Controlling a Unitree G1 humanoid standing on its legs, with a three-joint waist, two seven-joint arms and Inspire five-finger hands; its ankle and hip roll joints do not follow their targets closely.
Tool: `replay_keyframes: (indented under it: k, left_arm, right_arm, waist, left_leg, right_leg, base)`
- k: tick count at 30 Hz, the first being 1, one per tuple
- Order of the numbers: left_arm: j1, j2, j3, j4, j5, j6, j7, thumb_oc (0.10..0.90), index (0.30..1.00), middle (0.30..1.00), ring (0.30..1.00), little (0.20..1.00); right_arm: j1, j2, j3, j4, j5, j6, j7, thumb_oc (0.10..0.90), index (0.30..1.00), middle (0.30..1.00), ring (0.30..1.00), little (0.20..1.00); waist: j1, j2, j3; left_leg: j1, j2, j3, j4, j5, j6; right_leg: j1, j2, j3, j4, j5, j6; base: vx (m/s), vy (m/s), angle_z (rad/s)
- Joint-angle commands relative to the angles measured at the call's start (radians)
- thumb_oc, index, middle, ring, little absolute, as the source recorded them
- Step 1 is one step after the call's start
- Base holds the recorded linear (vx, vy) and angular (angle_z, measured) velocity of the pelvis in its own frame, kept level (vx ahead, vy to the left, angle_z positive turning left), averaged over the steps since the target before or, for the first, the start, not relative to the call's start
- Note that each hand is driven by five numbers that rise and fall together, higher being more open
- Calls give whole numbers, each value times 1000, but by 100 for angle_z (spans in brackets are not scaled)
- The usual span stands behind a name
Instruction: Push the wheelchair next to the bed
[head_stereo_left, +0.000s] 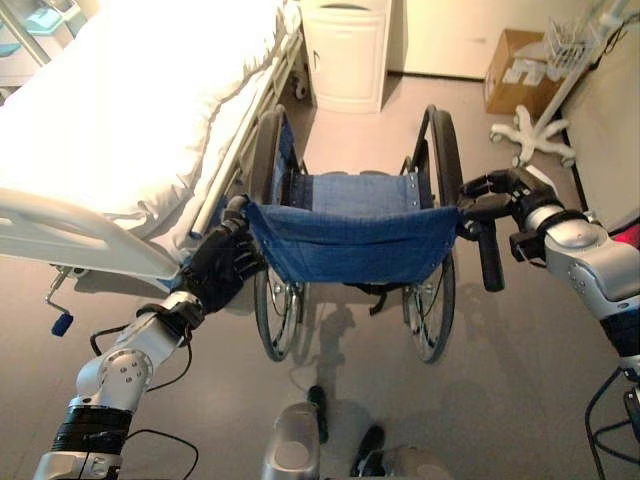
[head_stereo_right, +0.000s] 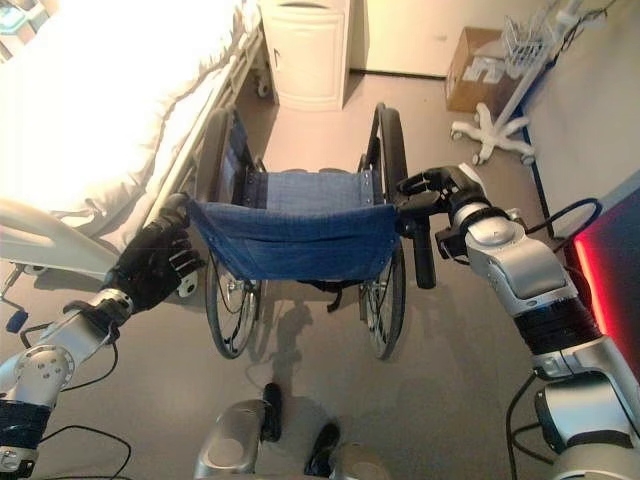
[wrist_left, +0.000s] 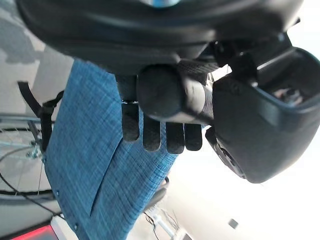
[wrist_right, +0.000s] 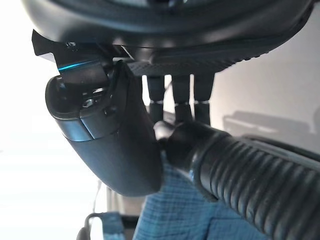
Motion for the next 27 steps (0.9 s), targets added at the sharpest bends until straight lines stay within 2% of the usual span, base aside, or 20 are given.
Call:
replay_keyframes:
  k: [1, 2, 3, 4, 5, 7, 8, 10, 11, 12, 13, 15, 17, 19, 20, 21, 23, 25, 26, 27]
  left_arm:
    - [-148, 73, 136, -134, -83, -200, -90, 400, 300, 300, 300, 300]
    - [-148, 73, 136, -134, -83, -200, -90, 400, 300, 300, 300, 300]
    - [-147, 90, 164, -150, -101, -159, -72, 400, 300, 300, 300, 300]
    - [-148, 93, 165, -151, -103, -156, -71, 400, 300, 300, 300, 300]
    - [-151, 105, 171, -150, -118, -134, -67, 400, 300, 300, 300, 300]
    - [-162, 116, 167, -128, -112, -116, -88, 400, 300, 300, 300, 300]
    - [-167, 122, 163, -116, -108, -110, -103, 400, 300, 300, 300, 300]
    - [-178, 128, 153, -94, -101, -114, -128, 400, 300, 300, 300, 300]
    - [-184, 133, 151, -91, -104, -115, -130, 400, 300, 300, 300, 300]
    - [-186, 136, 150, -89, -105, -115, -131, 400, 300, 300, 300, 300]
    - [-194, 144, 144, -86, -109, -118, -129, 400, 300, 300, 300, 300]
    - [-200, 153, 137, -90, -114, -121, -120, 400, 300, 300, 300, 300]
    - [-209, 174, 107, -97, -146, -144, -103, 400, 300, 300, 300, 300]
    - [-214, 177, 100, -102, -161, -158, -95, 400, 300, 300, 300, 300]
    - [-217, 171, 93, -106, -168, -174, -88, 400, 300, 300, 300, 300]
    - [-217, 162, 86, -113, -166, -185, -81, 400, 300, 300, 300, 300]
    - [-220, 141, 68, -137, -160, -203, -54, 400, 300, 300, 300, 300]
    - [-236, 129, 64, -147, -147, -203, -26, 400, 300, 300, 300, 300]
    - [-248, 127, 60, -147, -140, -202, -15, 400, 300, 300, 300, 300]
    - [-257, 125, 56, -144, -134, -200, -13, 400, 300, 300, 300, 300]
  right_arm:
    - [-67, 138, 45, -119, 23, -130, 65, 400, 300, 300, 300, 300]
    - [-67, 138, 45, -119, 23, -130, 65, 400, 300, 300, 300, 300]
    - [-61, 135, 42, -110, 28, -125, 80, 400, 300, 300, 300, 300]
    - [-58, 133, 39, -110, 29, -127, 81, 400, 300, 300, 300, 300]
    - [-44, 120, 26, -113, 39, -140, 79, 400, 300, 300, 300, 300]
    - [-36, 102, 9, -114, 63, -148, 72, 400, 300, 300, 300, 300]
    - [-34, 94, -1, -112, 75, -151, 69, 400, 300, 300, 300, 300]
    - [-32, 82, -8, -113, 90, -150, 68, 400, 300, 300, 300, 300]
    - [-29, 80, -7, -115, 94, -153, 65, 400, 300, 300, 300, 300]
    - [-27, 78, -6, -116, 96, -155, 64, 400, 300, 300, 300, 300]
    - [-19, 79, -4, -118, 97, -164, 62, 400, 300, 300, 300, 300]
    - [-10, 83, -4, -120, 95, -172, 61, 400, 300, 300, 300, 300]
    - [10, 70, -28, -136, 83, -167, 75, 400, 300, 300, 300, 300]
    - [16, 55, -42, -144, 78, -164, 89, 400, 300, 300, 300, 300]
    - [17, 40, -51, -147, 69, -165, 106, 400, 300, 300, 300, 300]
    - [15, 32, -55, -153, 67, -162, 111, 400, 300, 300, 300, 300]
    - [5, 17, -59, -159, 63, -155, 117, 400, 300, 300, 300, 300]
    - [-19, 23, -56, -169, 65, -138, 108, 400, 300, 300, 300, 300]
    - [-35, 31, -54, -180, 69, -122, 95, 400, 300, 300, 300, 300]
    - [-46, 38, -52, -188, 75, -108, 83, 400, 300, 300, 300, 300]
  waist:
    - [82, 28, -170]
    - [82, 28, -170]
    - [97, 1, -189]
    - [98, -1, -191]
    - [102, -11, -197]
    - [105, -25, -201]
    - [106, -32, -201]
    - [106, -48, -200]
    - [105, -48, -202]
    - [104, -48, -203]
    - [98, -52, -201]
    - [85, -53, -199]
    - [54, -50, -191]
    - [37, -38, -184]
    - [17, -27, -171]
    - [7, -23, -163]
    - [-20, -18, -148]
    - [-49, -10, -134]
    - [-63, -10, -125]
    - [-72, -9, -120]
  left_leg:
    - [25, -61, -39, -36, 53, 58]
    - [25, -61, -39, -36, 53, 58]
    - [34, -78, -17, -1, -53, 106]
    - [33, -78, -15, 5, -61, 109]
    - [31, -85, -11, 31, -95, 129]
    - [32, -103, -17, 49, -121, 151]
    - [35, -118, -24, 57, -134, 166]
    - [48, -152, -34, 52, -151, 198]
    - [55, -159, -38, 40, -147, 208]
    - [58, -163, -41, 35, -147, 212]
    - [73, -178, -53, 20, -145, 219]
    - [83, -184, -68, 13, -145, 214]
    - [64, -192, -109, 54, -144, 176]
    - [54, -182, -130, 79, -133, 148]
    - [52, -172, -146, 105, -124, 121]
    - [55, -169, -152, 112, -120, 110]
    - [88, -168, -173, 109, -151, 99]
    - [175, -154, -186, 64, -193, 97]
    - [220, -145, -191, 42, -217, 99]
    - [251, -135, -195, 32, -234, 101]
  right_leg:
    - [46, 8, 55, 65, -23, 61]
    - [46, 8, 55, 65, -23, 61]
    - [61, -2, 49, 107, -61, 75]
    - [61, -4, 49, 116, -66, 77]
    - [63, -12, 48, 169, -75, 85]
    - [54, -24, 43, 254, -56, 106]
    - [46, -31, 45, 310, -25, 127]
    - [17, -40, 65, 426, 86, 195]
    - [-1, -33, 78, 476, 136, 218]
    - [-8, -29, 84, 493, 158, 228]
    - [-36, -25, 113, 540, 213, 259]
    - [-53, -22, 148, 513, 209, 256]
    - [-38, -28, 184, 332, 96, 191]
    - [-48, -45, 191, 217, 54, 153]
    - [-57, -69, 196, 124, 52, 135]
    - [-71, -84, 203, 84, 71, 134]
    - [-115, -140, 215, -13, 172, 163]
    - [-210, -202, 217, -34, 276, 215]
    - [-263, -223, 226, -38, 313, 234]
    - [-294, -228, 232, -31, 325, 240]
  base:
    - [134, 5, -21]
    - [461, 51, -31]
    - [354, 50, -33]
    - [539, 93, -47]
    - [290, 73, -26]
    - [341, 115, 3]
    - [332, 156, 24]
    - [271, 167, 19]
    - [160, 114, 12]
    - [157, 96, 18]
    - [198, 71, 17]
    - [219, 34, 22]
    - [235, -24, 3]
    - [177, -18, -11]
    - [201, 7, -9]
    - [249, 12, 2]
    - [233, -20, 17]
    - [316, -130, 67]
    - [403, -197, 58]
    - [460, -207, 38]
